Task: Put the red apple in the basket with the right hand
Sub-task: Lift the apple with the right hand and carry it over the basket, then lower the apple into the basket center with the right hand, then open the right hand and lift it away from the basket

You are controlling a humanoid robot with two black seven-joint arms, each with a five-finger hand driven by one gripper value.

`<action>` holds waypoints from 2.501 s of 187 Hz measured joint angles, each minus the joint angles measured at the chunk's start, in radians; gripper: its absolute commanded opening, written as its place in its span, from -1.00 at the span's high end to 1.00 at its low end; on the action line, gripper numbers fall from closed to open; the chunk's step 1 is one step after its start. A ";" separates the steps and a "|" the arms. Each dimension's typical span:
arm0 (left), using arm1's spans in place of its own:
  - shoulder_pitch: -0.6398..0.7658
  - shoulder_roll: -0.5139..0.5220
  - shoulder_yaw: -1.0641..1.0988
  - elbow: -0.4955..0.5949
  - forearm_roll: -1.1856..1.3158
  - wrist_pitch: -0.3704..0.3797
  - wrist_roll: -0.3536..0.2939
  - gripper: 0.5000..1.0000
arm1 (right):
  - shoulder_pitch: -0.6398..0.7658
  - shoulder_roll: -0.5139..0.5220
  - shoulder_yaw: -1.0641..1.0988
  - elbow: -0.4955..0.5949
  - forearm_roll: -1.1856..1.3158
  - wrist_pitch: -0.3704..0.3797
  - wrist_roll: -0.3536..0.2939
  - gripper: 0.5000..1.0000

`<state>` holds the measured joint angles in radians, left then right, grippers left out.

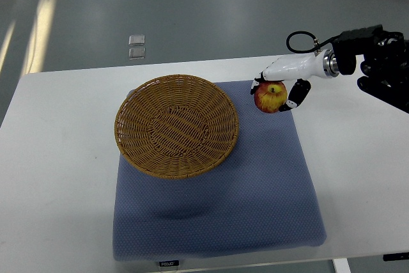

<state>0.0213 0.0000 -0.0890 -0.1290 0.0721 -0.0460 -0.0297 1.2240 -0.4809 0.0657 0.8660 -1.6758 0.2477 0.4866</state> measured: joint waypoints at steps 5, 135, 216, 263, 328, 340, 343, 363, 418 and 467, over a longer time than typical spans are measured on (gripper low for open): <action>0.000 0.000 0.000 0.000 0.000 0.000 0.000 -1.00 | 0.006 0.001 0.001 -0.001 0.000 -0.001 0.000 0.22; 0.000 0.000 0.000 0.000 0.000 0.000 -0.001 -1.00 | 0.007 0.255 0.010 -0.029 0.010 -0.092 -0.036 0.13; 0.000 0.000 0.000 0.000 0.000 0.000 0.000 -1.00 | -0.054 0.280 0.010 -0.035 0.005 -0.096 -0.039 0.02; 0.000 0.000 0.000 0.000 0.000 0.000 0.000 -1.00 | -0.061 0.305 0.009 -0.037 0.008 -0.128 -0.038 -0.01; 0.000 0.000 0.000 0.000 0.000 0.000 0.000 -1.00 | -0.068 0.332 0.009 -0.036 0.016 -0.159 -0.037 -0.29; 0.000 0.000 0.000 0.000 0.000 0.000 0.000 -1.00 | -0.070 0.337 0.009 -0.036 0.017 -0.171 -0.037 -0.29; 0.000 0.000 0.000 0.000 0.000 0.000 0.000 -1.00 | -0.070 0.338 0.009 -0.036 0.017 -0.173 -0.037 -0.30; 0.000 0.000 0.000 0.000 0.000 0.000 0.000 -1.00 | -0.071 0.342 0.009 -0.035 0.018 -0.180 -0.036 -0.30; 0.000 0.000 0.000 0.000 0.000 0.000 0.000 -1.00 | -0.085 0.353 0.011 -0.027 0.019 -0.198 -0.036 -0.43; 0.000 0.000 0.000 0.000 0.000 0.000 0.000 -1.00 | -0.083 0.348 0.025 -0.027 0.019 -0.204 -0.034 -0.57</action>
<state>0.0215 0.0000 -0.0890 -0.1288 0.0721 -0.0460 -0.0299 1.1408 -0.1329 0.0912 0.8391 -1.6567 0.0435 0.4522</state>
